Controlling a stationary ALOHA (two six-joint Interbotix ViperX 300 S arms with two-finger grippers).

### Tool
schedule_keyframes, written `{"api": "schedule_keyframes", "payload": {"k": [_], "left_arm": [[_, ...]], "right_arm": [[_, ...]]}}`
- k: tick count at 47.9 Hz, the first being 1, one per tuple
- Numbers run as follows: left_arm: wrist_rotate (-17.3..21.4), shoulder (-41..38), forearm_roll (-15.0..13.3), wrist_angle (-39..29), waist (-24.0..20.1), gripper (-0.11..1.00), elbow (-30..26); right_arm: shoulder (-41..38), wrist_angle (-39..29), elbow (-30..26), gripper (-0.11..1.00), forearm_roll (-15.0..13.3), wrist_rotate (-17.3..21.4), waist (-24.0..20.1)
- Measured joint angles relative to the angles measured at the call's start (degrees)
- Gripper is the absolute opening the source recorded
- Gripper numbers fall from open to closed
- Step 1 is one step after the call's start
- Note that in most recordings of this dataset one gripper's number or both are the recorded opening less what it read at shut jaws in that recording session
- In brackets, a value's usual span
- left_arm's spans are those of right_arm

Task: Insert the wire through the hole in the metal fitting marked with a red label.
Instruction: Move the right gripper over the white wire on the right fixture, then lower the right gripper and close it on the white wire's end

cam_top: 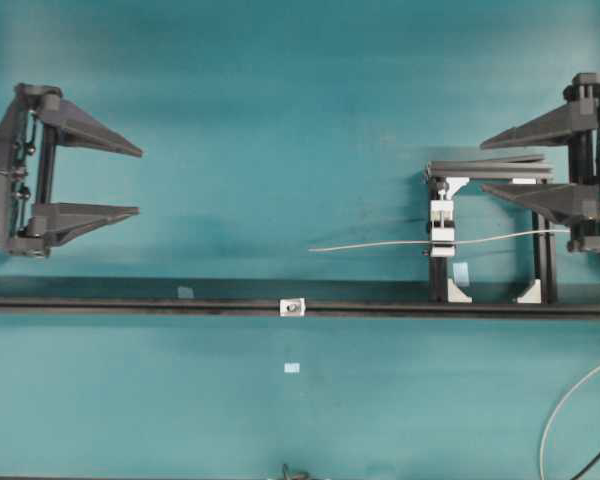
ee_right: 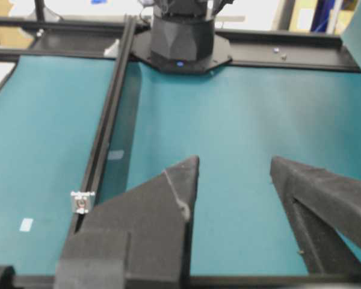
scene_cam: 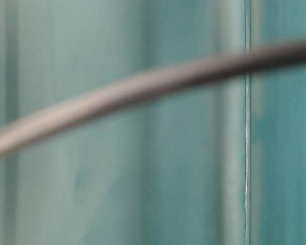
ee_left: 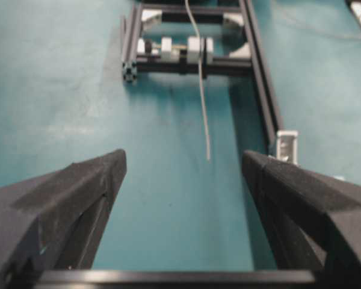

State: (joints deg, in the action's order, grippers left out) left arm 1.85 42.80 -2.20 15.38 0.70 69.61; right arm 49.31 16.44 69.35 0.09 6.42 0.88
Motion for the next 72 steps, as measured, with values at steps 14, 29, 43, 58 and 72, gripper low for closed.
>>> {"api": "schedule_keyframes", "payload": {"k": [14, 29, 43, 58, 72], "left_arm": [[2.29, -4.04, 0.0, 5.27, 0.0, 0.69, 0.97], [1.85, -9.23, 0.0, 6.06, 0.09, 0.69, 0.97], [1.85, -13.1, 0.0, 6.15, 0.0, 0.69, 1.05], [1.76, -18.98, -0.18, 6.86, 0.0, 0.69, 0.7], [1.76, -21.71, -0.18, 9.4, -0.09, 0.68, 0.62]], "right_arm": [[-7.21, 0.09, -0.88, 0.63, 0.0, 3.16, 0.09], [-18.46, 2.64, -3.43, 0.63, 0.0, 4.13, 0.09], [-27.86, 0.62, -7.47, 0.63, -0.09, 6.15, 0.09], [-33.93, -0.09, -9.4, 0.63, 0.0, 6.24, 0.09], [-37.09, 0.0, -9.67, 0.63, -0.09, 6.15, -0.79]]}}
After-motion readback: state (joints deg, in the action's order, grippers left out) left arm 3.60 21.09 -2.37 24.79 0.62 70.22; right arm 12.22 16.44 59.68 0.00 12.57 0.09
